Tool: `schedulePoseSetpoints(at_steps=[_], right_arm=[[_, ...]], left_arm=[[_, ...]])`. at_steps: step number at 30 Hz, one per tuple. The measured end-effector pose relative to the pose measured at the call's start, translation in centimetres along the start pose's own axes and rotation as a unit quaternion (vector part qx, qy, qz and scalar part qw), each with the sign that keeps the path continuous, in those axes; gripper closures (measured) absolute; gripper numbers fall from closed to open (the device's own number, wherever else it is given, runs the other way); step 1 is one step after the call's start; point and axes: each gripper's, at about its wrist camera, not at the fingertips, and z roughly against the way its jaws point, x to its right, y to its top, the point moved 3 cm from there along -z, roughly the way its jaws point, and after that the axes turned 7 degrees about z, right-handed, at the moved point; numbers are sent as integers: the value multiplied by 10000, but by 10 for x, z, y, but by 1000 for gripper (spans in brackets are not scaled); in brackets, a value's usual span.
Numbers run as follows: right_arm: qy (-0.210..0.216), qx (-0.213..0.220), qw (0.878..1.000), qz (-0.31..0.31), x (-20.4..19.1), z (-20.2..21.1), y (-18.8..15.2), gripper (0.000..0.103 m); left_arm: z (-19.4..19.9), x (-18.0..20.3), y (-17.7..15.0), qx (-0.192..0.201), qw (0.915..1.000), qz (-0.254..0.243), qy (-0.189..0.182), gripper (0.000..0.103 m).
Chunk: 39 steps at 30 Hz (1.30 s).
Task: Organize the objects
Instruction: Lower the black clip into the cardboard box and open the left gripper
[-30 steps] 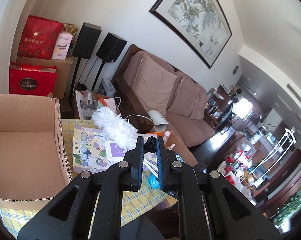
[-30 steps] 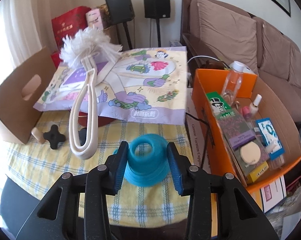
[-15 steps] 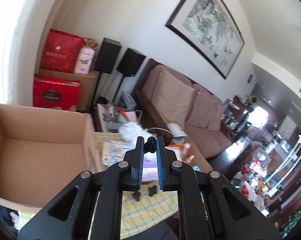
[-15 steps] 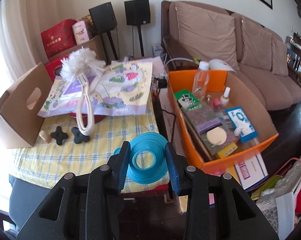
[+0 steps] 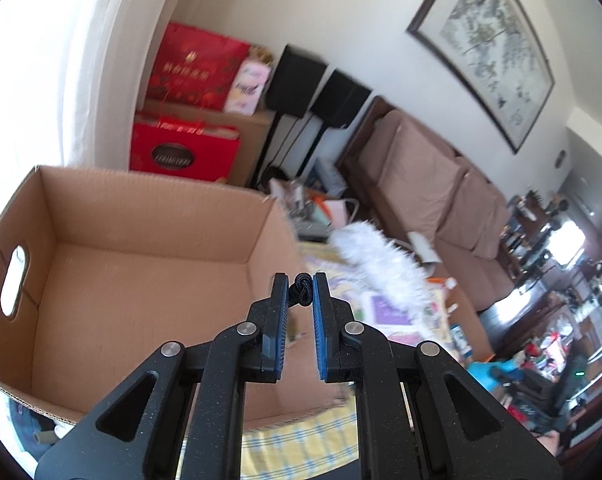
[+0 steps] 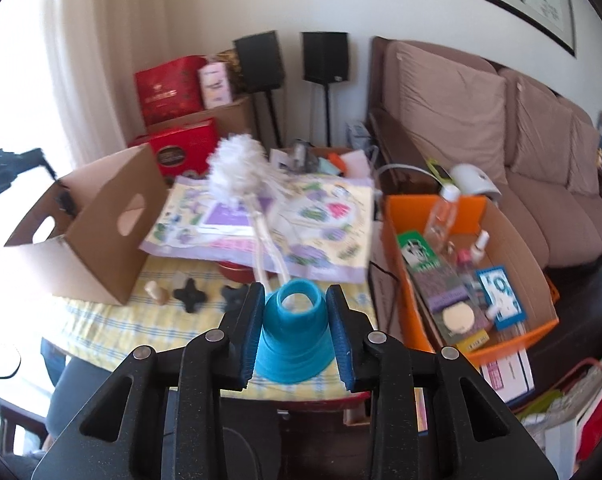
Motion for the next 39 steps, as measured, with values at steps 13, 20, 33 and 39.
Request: schedulePoseSetpoints(at_steps=[13, 20, 33, 39], right_arm=[[536, -8, 9978, 385, -47, -15, 28, 71], [1087, 24, 9920, 640, -83, -31, 61, 71], [1640, 27, 9798, 1145, -158, -72, 117, 71], [1741, 18, 9769, 1238, -177, -86, 133, 71]], left_arm=[[-41, -3, -36, -742, 9970, 24, 211, 37], [-13, -3, -28, -353, 9987, -7, 360, 23], [13, -27, -23, 114, 9938, -84, 1100, 3], [16, -34, -23, 220, 9898, -258, 1382, 1]])
